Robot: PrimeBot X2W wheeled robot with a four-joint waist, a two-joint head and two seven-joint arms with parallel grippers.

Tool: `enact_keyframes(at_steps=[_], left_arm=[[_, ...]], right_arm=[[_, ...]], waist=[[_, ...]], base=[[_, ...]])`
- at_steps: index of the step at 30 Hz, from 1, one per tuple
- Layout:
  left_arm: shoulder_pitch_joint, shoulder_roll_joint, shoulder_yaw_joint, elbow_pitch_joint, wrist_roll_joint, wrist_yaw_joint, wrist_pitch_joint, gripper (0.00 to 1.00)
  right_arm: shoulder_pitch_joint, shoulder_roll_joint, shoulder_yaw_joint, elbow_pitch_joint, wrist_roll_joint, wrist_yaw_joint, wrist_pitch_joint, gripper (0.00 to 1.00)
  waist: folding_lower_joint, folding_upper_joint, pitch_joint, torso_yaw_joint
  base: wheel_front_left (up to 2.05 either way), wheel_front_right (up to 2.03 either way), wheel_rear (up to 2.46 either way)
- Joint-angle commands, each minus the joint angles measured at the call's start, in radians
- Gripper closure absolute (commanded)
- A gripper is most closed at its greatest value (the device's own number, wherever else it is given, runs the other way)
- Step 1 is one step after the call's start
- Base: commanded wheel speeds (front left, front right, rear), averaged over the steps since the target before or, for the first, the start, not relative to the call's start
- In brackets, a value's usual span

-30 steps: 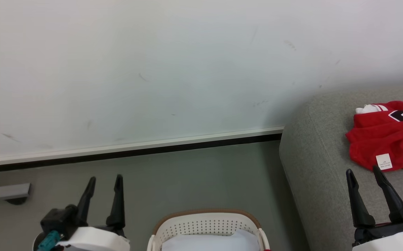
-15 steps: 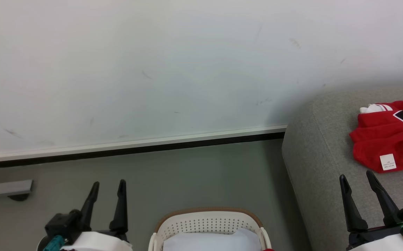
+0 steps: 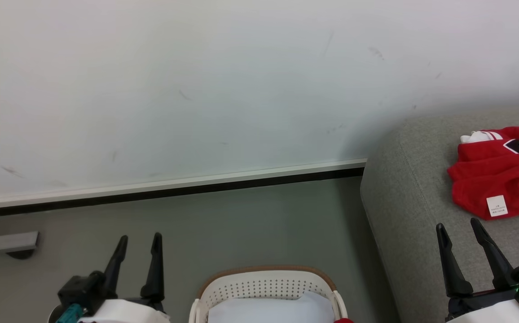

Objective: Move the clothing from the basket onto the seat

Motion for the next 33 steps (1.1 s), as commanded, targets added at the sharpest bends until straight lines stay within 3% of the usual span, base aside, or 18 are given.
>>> enact_keyframes(at_steps=[1,10,18,25,33], left_arm=[[-0.006,0.001,0.006,0.004,0.020,-0.004,-0.001,0.00],[-0.026,-0.002,-0.007,0.008,0.025,-0.015,-0.001,0.00],[-0.083,-0.002,-0.091,0.044,0.011,-0.025,-0.001,0.00],[-0.177,-0.002,-0.205,0.198,-0.011,-0.029,0.005,0.00],[-0.316,-0.002,-0.321,0.401,-0.051,-0.045,0.093,0.00]], right_arm=[[-0.009,-0.008,0.000,0.000,0.003,-0.002,-0.002,0.00],[-0.028,-0.023,-0.016,-0.012,0.009,-0.002,-0.002,0.00],[-0.068,-0.073,-0.078,-0.027,0.016,-0.002,-0.002,0.00],[-0.105,-0.107,-0.147,-0.044,0.023,-0.002,-0.002,0.00],[-0.168,-0.113,-0.171,-0.063,0.047,-0.002,-0.003,0.00]], waist=[[0.0000,0.0000,0.002,-0.001],[0.0000,0.0000,0.034,-0.015],[0.0000,0.0000,0.116,-0.055],[0.0000,0.0000,0.202,-0.104],[0.0000,0.0000,0.319,-0.161]], base=[[0.00,0.00,0.00],[0.00,0.00,0.00],[0.00,0.00,0.00],[0.00,0.00,0.00],[0.00,0.00,0.00]])
